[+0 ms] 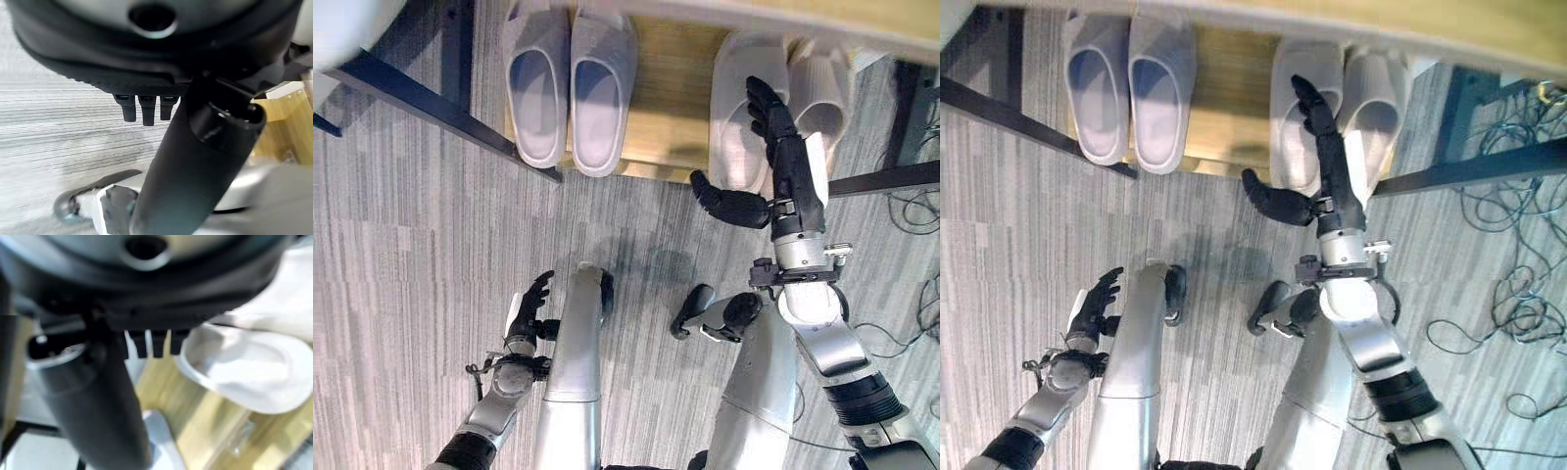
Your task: Arrange the slippers neatly on the shoe rack.
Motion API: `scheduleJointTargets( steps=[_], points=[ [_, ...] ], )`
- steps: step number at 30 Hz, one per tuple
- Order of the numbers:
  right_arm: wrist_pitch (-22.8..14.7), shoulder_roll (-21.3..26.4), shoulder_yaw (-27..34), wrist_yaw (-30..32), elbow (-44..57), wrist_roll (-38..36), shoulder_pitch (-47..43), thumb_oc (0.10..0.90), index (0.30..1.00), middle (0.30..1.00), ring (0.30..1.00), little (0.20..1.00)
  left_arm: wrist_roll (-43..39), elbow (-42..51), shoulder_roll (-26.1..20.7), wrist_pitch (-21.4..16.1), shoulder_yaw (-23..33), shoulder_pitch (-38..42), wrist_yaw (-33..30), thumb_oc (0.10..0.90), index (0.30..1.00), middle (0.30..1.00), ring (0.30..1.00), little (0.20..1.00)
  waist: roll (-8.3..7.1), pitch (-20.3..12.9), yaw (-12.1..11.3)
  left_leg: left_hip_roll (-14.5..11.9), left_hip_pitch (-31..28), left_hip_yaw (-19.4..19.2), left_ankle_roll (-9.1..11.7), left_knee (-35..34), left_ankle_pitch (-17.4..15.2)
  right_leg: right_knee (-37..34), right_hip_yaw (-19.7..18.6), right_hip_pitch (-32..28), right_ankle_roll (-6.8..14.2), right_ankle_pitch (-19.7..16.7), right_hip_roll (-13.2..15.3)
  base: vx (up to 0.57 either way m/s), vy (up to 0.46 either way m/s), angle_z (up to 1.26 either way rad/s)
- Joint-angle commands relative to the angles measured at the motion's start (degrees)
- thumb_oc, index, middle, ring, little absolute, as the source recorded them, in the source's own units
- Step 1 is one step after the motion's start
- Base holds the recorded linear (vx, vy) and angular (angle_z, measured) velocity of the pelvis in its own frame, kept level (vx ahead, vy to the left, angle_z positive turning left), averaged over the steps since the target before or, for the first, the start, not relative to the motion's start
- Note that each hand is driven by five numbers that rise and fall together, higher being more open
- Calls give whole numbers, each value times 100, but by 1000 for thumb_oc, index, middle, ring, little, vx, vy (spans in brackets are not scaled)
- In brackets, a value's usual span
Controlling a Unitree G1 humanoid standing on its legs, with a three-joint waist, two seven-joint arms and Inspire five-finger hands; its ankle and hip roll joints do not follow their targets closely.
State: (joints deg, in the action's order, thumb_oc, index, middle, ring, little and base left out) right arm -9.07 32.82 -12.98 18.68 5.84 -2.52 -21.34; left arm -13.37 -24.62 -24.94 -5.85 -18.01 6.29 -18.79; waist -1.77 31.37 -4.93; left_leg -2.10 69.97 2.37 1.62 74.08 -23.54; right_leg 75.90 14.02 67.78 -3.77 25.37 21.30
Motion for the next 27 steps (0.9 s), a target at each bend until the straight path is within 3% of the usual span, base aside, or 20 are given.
scheduleJointTargets(
  steps=[1,6,10,12,13,16,21,27],
  points=[
    [-618,62,-66,-200,-17,135,236,800,900,900,900,900,-15,221,262,-744,-90,132,138,800,900,900,900,900,24,-992,-11,205,-23,316,376,-1411,948,-910,65,-689,144,93,-146,-119,-120,5],
    [-496,-116,-429,-549,-1244,295,682,800,900,900,900,900,302,74,171,-656,-221,-166,555,800,900,900,900,900,-109,-1286,-139,-73,-1482,596,434,-3270,1583,-2716,551,-2109,335,-452,-560,-35,-131,7],
    [-379,-236,-621,-673,-2304,536,1053,800,900,900,900,900,460,-11,77,-635,-188,-420,785,800,900,900,900,900,-161,-1489,-256,-201,-2862,537,582,-4796,2123,-4195,920,-3523,488,-745,-962,110,-144,6],
    [-305,-356,-691,-737,-2902,656,1251,800,900,900,900,900,555,-82,67,-624,-132,-555,857,800,900,900,900,900,-151,-1560,-283,-222,-3606,488,641,-5536,2377,-4821,1024,-4189,553,-968,-1133,125,-116,11],
    [-291,-426,-705,-740,-3145,690,1284,800,900,900,900,900,579,-132,75,-619,-141,-574,898,800,900,900,900,900,-131,-1596,-311,-229,-3900,462,654,-5940,2682,-5260,1143,-4496,560,-1228,-1217,77,-65,5],
    [-232,-548,-747,-802,-3850,865,1487,800,900,900,900,900,709,-146,63,-615,-99,-701,988,800,900,900,900,900,-107,-1774,-324,-306,-4796,406,723,-6854,2983,-6210,1192,-5333,673,-1564,-1467,129,-83,1],
    [-148,-730,-630,-887,-4629,1000,1805,800,900,900,900,900,812,123,18,-632,3,-907,1071,800,900,900,900,900,4,-2097,-292,-425,-5783,266,744,-7813,3278,-7319,1132,-6301,822,-1971,-1645,132,-59,1],
    [-47,-956,-486,-915,-5498,1145,2048,800,900,900,900,900,847,716,-42,-676,160,-1088,1153,800,900,900,900,900,123,-2512,-190,-311,-6175,63,780,-7908,3183,-8085,962,-6935,927,-2227,-1709,90,-38,-6]
  ],
)
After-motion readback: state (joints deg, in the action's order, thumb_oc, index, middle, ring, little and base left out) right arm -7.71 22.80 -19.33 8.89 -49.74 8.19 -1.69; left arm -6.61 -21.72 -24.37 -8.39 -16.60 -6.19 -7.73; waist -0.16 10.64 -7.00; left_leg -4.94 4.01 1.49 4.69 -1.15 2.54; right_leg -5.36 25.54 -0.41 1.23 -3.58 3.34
